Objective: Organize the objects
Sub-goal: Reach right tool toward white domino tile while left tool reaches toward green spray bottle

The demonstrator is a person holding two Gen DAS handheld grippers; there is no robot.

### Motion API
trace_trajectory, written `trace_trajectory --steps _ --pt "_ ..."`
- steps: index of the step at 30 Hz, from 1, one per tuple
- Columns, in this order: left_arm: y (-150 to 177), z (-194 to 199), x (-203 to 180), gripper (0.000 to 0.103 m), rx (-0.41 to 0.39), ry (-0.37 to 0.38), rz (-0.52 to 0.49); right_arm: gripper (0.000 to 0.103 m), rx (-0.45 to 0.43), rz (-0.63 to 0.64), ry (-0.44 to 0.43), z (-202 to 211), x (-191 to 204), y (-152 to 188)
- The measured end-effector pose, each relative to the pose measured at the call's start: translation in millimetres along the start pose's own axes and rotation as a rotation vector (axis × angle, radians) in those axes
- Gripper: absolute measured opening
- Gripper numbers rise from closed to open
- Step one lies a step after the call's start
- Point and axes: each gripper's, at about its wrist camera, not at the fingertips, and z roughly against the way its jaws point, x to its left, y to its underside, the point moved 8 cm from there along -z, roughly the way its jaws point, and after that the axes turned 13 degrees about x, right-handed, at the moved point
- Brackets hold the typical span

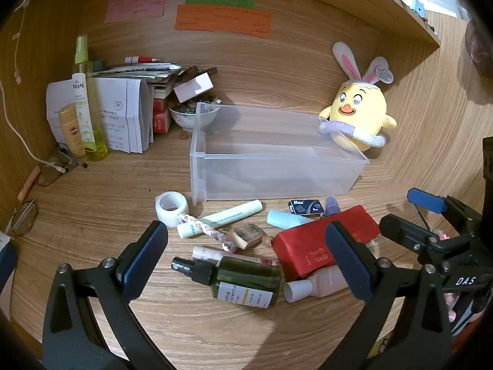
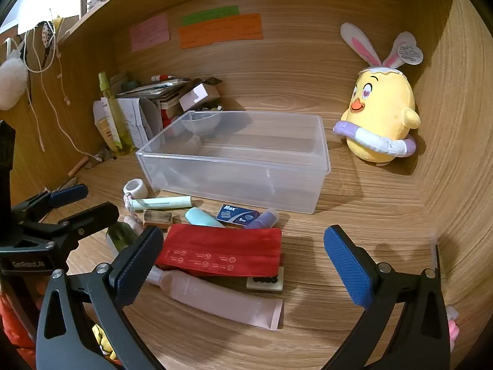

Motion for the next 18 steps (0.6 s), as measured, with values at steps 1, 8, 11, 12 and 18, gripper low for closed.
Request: trace_trajectory --steps 1,8,11,12,18 --pt "0.3 0.1 -0.1 0.103 0.000 -0.001 0.001 0.103 0.000 0.002 0.001 0.1 0.6 -0.1" --pt "0.3 -2.5 0.2 0.103 0.010 0.000 -0.004 0.103 0.000 0.004 0.000 0.0 2.2 -0.8" --pt "0.0 -3.1 1.1 0.103 0.009 0.000 -0.002 0.103 -0.002 0.009 0.000 0.7 3.7 -1.0" --pt "0.0 -3.2 1.1 0.103 0.010 0.000 -0.003 0.103 -0.004 0.010 0.001 0.9 4.1 -1.2" --pt "0.1 -4.5 0.0 0.103 0.015 0.000 -0.007 0.103 -0.009 0.018 0.002 2.1 4.8 -0.8"
